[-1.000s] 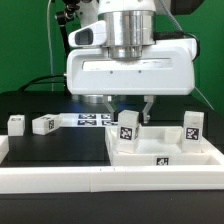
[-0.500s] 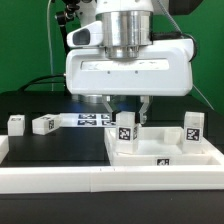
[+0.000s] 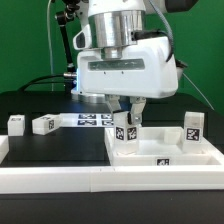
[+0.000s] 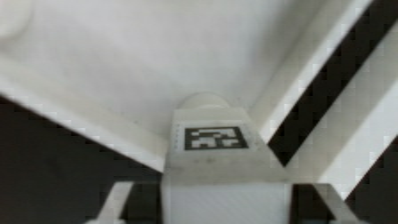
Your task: Assemble square table
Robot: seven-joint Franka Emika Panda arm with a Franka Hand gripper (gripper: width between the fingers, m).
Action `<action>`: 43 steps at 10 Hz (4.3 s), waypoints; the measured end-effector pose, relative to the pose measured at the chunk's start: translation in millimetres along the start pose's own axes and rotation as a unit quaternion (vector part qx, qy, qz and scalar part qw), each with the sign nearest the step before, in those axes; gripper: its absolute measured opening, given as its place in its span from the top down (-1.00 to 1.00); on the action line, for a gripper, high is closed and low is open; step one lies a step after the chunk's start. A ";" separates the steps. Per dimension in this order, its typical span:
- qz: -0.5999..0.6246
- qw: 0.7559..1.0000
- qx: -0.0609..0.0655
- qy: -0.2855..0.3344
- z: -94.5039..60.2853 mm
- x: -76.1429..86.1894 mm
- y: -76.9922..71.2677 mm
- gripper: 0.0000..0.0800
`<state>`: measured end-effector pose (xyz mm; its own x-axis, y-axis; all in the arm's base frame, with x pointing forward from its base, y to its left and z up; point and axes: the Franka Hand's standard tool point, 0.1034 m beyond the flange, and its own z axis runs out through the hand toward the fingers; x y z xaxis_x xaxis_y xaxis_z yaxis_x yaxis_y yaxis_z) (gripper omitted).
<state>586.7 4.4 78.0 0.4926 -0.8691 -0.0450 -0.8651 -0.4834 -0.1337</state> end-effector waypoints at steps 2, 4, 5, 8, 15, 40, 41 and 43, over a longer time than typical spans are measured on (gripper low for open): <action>0.070 0.998 0.007 -0.005 -0.4 1.6 0.3 0.27; 0.112 0.994 0.007 -0.005 -0.1 1.0 -0.1 0.27; 0.150 0.989 0.007 -0.005 0.1 0.9 -0.2 0.27; 0.220 0.975 0.007 -0.006 0.2 0.7 -0.5 0.27; 0.513 0.857 0.039 -0.027 1.1 -0.8 -1.9 0.27; -0.110 0.994 -0.009 -0.027 0.1 -2.1 -10.3 -0.62; -0.153 0.988 -0.009 -0.025 0.1 -1.4 -10.2 -0.62; -0.221 0.975 -0.009 -0.021 0.7 -0.8 -9.6 -0.62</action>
Offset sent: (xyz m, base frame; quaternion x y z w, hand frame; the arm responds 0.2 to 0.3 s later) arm 0.0000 0.0000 0.0000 0.0000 0.0000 0.1296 0.9916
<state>594.7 9.8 78.6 0.8210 -0.5703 -0.0276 -0.5686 -0.8121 -0.1309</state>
